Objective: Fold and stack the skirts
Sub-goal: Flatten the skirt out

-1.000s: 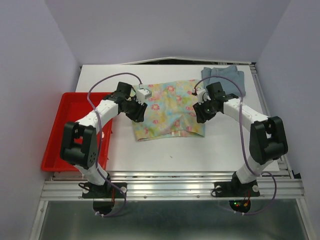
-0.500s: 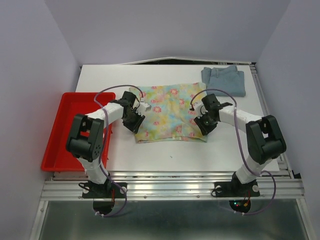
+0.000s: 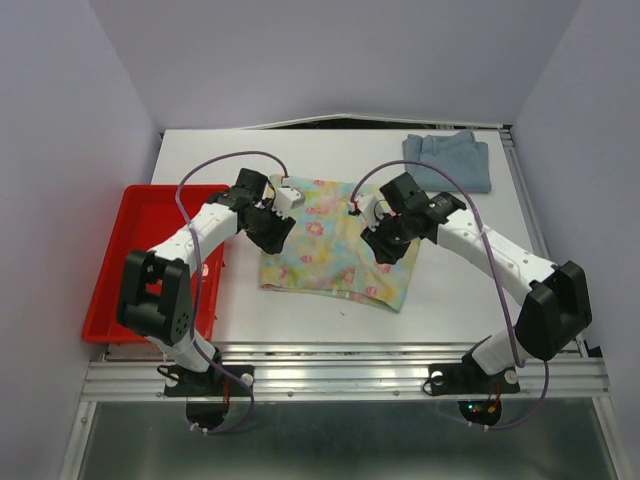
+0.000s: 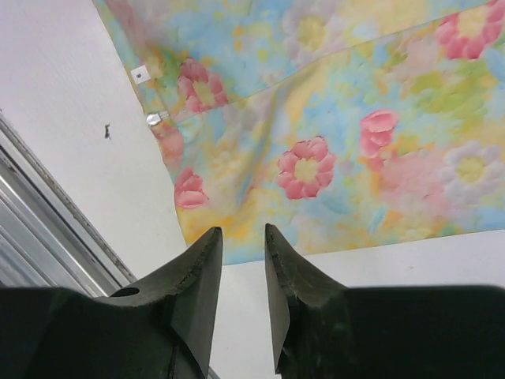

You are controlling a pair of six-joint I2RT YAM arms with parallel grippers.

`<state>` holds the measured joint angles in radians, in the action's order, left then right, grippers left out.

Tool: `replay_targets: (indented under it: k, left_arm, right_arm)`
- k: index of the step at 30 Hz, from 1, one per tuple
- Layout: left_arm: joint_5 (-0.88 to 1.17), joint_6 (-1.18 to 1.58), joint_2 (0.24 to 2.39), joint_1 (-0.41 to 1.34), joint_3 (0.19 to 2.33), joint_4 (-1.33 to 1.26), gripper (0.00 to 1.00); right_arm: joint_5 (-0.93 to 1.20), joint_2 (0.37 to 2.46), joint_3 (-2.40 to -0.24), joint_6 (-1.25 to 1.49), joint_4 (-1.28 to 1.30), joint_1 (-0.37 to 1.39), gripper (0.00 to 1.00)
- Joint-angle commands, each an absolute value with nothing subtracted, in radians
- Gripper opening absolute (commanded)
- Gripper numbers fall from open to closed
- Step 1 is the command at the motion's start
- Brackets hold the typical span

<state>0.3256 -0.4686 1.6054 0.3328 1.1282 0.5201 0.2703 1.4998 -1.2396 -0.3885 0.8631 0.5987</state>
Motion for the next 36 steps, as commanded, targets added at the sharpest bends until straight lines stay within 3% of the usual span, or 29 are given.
replay_targets:
  k: [1,6,10,15,29,36]
  left_arm:
    - [0.44,-0.538,1.525,0.357,1.114,0.58,0.58]
    - [0.534,-0.537,1.536,0.357,1.054,0.612,0.52]
    - [0.515,-0.564,1.508,0.356,1.02,0.62,0.64]
    - [0.644,-0.586,1.496,0.292,1.048,0.664,0.72]
    - [0.755,-0.546,1.56,0.157,1.19,0.706,0.74]
    - [0.749,-0.543,1.571,0.13,1.215,0.723,0.74]
  right_arm:
    - [0.346,1.489,-1.269,-0.371,0.888,0.592,0.34]
    - [0.425,1.467,-1.137,-0.338,0.809,0.633,0.36]
    - [0.275,1.414,-1.023,-0.353,0.671,0.684,0.38]
    - [0.152,1.376,-0.942,-0.393,0.543,0.767,0.49]
    - [-0.172,1.358,-0.772,-0.624,0.308,1.024,0.5]
    - [-0.33,1.358,-0.666,-0.77,0.175,1.06,0.5]
